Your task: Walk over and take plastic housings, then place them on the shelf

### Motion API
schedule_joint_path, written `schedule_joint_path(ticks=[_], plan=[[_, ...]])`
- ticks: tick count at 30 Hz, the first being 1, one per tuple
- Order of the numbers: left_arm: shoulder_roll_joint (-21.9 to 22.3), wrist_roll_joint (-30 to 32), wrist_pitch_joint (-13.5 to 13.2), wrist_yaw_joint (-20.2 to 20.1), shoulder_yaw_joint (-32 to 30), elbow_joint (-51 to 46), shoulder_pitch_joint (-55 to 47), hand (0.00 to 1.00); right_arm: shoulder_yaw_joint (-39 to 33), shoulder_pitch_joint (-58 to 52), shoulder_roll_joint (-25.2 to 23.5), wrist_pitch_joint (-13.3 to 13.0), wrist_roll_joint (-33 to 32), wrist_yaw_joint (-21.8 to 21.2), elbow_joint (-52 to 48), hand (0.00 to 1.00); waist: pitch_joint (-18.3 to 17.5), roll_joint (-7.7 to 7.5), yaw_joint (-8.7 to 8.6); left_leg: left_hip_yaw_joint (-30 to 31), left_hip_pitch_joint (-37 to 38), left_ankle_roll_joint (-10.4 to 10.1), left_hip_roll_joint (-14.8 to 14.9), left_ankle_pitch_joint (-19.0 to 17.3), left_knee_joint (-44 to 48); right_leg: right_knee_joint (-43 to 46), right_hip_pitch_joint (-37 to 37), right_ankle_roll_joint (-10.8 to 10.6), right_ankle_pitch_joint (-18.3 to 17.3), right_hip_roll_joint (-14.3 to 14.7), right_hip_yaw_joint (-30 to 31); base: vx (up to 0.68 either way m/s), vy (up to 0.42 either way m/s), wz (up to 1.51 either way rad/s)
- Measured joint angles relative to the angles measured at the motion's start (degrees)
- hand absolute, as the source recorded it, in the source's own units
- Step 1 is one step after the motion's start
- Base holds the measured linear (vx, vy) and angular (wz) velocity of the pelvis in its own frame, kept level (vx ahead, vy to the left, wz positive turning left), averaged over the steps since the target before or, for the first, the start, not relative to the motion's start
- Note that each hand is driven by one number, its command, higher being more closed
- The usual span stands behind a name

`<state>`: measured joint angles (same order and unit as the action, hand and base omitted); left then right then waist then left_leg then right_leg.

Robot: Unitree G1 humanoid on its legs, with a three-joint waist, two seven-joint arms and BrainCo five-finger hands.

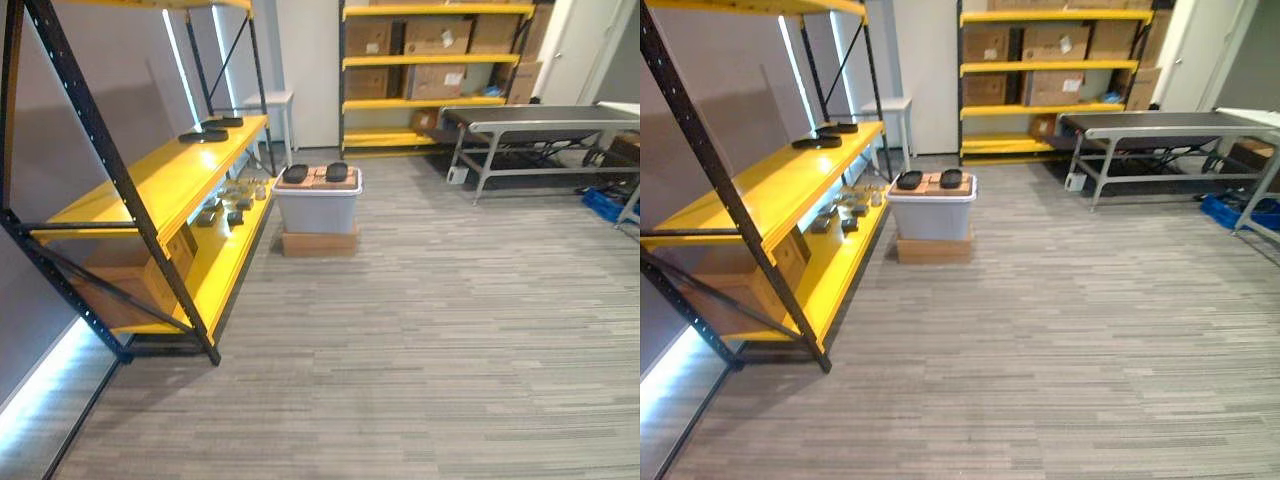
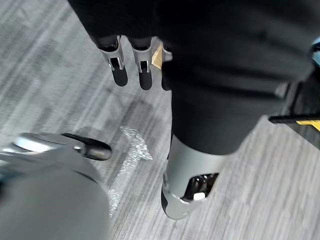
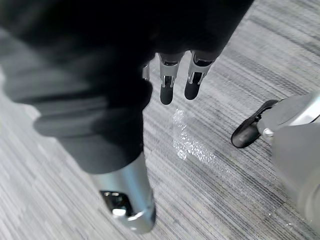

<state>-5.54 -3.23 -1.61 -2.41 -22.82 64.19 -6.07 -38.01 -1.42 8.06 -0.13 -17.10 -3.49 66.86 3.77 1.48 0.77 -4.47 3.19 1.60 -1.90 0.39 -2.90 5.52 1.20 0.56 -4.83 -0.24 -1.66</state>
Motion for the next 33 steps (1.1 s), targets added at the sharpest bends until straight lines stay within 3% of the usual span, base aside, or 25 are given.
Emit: schedule_joint_path(ticks=[7, 22, 33], plan=[[-5.4, 1.1, -0.3, 0.1, -0.5, 0.1, -0.4, 0.0, 1.9, 4.4, 5.4, -1.1, 4.2, -0.1, -0.2, 0.0, 0.8, 0.16, 0.29, -0.2, 0.8, 0.0, -0.2, 0.0, -1.4, -1.3, 0.6, -0.2, -0.1, -0.1, 0.5, -0.01, 0.005, -0.02], [-3.6, -1.3, -1.1, 0.2, -3.1, 0.5, -0.4, 0.0, 3.3, 3.2, 5.1, -1.1, 4.2, 0.2, 0.1, 0.0, 1.1, 0.31, 0.05, 2.5, 2.5, -0.2, -0.3, 0.1, -2.0, -3.2, 3.8, -0.4, -0.3, -0.2, -2.5, -0.02, -0.018, 0.09], [-2.3, -4.4, -1.5, -0.8, 0.2, 0.4, -0.2, 0.0, 5.1, 2.5, 4.5, -1.1, 4.4, -0.6, 1.5, 0.0, 1.0, 0.25, 0.08, 2.3, 2.1, -0.5, -0.5, -0.2, -2.0, -4.3, 3.6, -0.5, -0.3, -0.3, -2.5, -0.03, -0.017, 0.0]])
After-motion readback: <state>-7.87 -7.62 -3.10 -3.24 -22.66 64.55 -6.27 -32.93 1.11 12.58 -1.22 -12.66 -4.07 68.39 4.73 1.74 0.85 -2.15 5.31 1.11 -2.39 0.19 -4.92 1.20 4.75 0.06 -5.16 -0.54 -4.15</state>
